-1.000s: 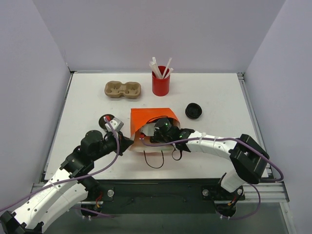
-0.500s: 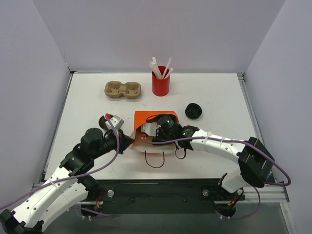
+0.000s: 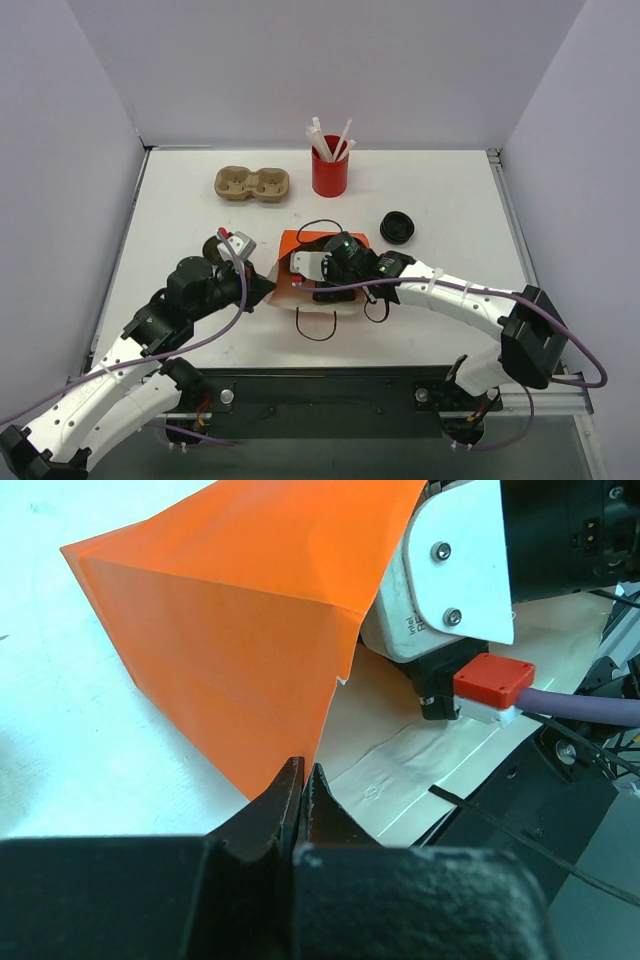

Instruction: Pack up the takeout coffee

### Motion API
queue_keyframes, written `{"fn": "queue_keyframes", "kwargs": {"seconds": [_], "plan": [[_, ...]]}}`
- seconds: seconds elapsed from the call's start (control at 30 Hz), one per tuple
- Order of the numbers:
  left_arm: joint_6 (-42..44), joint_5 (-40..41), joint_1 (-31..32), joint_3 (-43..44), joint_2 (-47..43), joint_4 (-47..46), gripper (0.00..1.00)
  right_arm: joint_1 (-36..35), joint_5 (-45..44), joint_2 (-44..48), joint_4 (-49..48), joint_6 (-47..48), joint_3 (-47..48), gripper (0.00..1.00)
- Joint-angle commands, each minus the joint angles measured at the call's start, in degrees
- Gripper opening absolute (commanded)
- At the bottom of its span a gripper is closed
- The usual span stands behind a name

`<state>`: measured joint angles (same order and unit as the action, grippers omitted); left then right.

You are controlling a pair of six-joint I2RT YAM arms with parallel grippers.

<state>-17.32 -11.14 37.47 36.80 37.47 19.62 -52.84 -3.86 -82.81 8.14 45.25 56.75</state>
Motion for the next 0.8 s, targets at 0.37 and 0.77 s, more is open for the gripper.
{"fn": "queue_keyframes", "kwargs": {"seconds": [0.37,0.77], "plan": [[-0.17,0.24,0.14,6.97,3.22,2.71,0.00,-0.07,6.23,3.44,7.85,-3.94,8.11,0.86],[-5.61,2.17,0.14,11.89,6.82,4.29,0.00,-0.51,8.07,6.33,13.39,-7.46,12.77,0.79]]}}
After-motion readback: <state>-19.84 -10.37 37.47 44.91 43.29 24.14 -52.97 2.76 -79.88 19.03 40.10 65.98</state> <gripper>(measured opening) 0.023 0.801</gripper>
